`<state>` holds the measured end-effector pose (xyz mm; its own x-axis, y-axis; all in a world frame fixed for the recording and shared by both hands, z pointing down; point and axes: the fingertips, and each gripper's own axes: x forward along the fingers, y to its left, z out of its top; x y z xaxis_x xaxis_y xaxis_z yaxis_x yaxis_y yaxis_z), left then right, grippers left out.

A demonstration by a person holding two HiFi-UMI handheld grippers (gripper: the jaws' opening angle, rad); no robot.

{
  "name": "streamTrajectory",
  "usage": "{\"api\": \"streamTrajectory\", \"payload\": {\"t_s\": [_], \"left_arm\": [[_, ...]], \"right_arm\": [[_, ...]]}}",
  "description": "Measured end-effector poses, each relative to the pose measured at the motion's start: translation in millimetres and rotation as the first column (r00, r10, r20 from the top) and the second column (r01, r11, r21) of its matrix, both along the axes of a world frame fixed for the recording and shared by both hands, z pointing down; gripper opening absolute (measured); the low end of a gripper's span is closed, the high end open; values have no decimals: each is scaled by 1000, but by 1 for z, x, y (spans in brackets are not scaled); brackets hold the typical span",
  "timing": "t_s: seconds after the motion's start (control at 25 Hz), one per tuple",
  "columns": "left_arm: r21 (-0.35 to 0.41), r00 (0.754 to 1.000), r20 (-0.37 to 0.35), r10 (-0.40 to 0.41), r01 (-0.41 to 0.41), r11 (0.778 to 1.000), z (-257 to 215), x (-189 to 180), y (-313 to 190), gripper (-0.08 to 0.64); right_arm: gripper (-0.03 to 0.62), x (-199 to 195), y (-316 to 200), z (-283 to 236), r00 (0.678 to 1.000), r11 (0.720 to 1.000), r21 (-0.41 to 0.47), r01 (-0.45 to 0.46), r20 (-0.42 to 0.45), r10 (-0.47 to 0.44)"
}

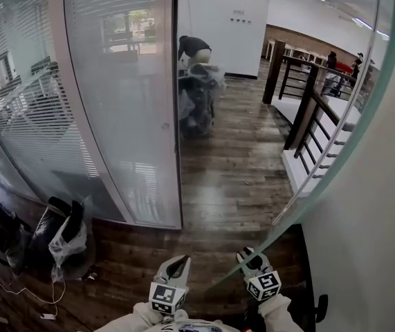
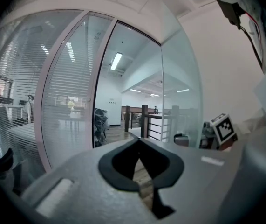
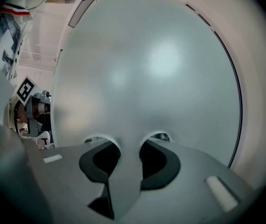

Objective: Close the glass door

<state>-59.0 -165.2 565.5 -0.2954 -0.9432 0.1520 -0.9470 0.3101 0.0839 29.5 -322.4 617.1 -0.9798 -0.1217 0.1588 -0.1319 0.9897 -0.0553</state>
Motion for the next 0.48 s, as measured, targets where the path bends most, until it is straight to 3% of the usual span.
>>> {"api": "streamTrajectory", "payload": {"t_s": [0.48], "left_arm": [[7, 1000, -22, -13, 13, 1000, 8, -36, 43, 3]], "right_arm": [[118, -45, -14, -1, 997, 997, -12, -82, -6, 82]]}}
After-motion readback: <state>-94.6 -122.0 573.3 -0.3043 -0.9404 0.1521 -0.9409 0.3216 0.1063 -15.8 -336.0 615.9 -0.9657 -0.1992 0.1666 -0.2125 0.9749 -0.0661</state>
